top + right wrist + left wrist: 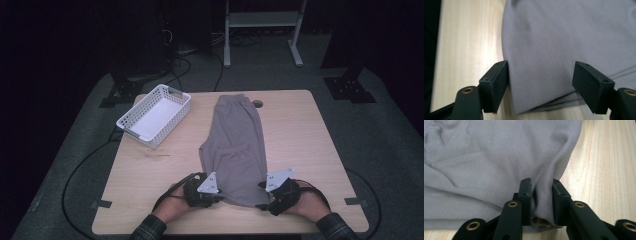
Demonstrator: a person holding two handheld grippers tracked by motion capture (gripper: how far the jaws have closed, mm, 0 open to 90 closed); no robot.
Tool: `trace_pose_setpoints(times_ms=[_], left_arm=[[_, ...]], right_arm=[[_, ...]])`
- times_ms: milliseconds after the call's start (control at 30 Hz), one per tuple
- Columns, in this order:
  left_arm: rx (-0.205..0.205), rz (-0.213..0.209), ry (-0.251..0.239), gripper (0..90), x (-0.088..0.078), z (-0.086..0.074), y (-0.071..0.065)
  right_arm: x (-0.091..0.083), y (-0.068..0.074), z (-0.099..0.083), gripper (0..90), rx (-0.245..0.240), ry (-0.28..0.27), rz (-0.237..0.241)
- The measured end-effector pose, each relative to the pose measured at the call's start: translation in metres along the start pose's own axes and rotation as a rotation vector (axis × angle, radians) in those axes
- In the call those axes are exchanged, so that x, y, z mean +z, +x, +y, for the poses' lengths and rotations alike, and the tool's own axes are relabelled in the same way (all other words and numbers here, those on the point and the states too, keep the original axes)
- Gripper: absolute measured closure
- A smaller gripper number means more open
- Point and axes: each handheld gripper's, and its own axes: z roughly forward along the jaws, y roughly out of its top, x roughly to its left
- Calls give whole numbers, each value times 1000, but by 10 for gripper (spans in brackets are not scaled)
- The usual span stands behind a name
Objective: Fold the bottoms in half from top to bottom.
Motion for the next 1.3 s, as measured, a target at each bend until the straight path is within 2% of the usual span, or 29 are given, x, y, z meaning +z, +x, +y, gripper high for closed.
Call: trace_pose_setpoints(times_ms=[67,200,300,467,500,567,700,800,900,1033,1200,1300], left_arm=[[-4,1,0,749,0,0,0],[-18,-1,-3,752,0,0,1],[-49,-16,-17,757,0,-2,3],[-93,-37,-29,775,-3,-7,9],[-93,-37,-29,782,-3,-7,9],[-96,-38,-29,787,-3,-7,9],[-104,-38,-27,794,-3,-7,10],[-114,-35,-13,807,-4,-6,7],[-126,-71,-6,817,-6,-5,3],[-102,-100,3,817,-9,-5,-7],[-117,-158,-15,816,-15,-6,-22],[-115,-167,-31,815,-23,-4,-26]], right_arm=[[2,-2,-2,275,7,-11,17],[0,-6,-6,397,18,-38,14],[-2,-7,-8,484,20,-48,7],[-3,-4,-9,655,11,-54,-15],[-3,-4,-9,655,11,-54,-15],[-3,-2,-9,754,-3,-59,-47],[-3,0,-8,813,-12,-53,-76],[-4,0,-8,828,9,-50,-59],[-5,1,-8,832,35,-46,-12],[-8,7,-7,833,48,-26,42],[-13,21,-5,833,31,3,113],[-17,25,-6,834,32,-10,130]])
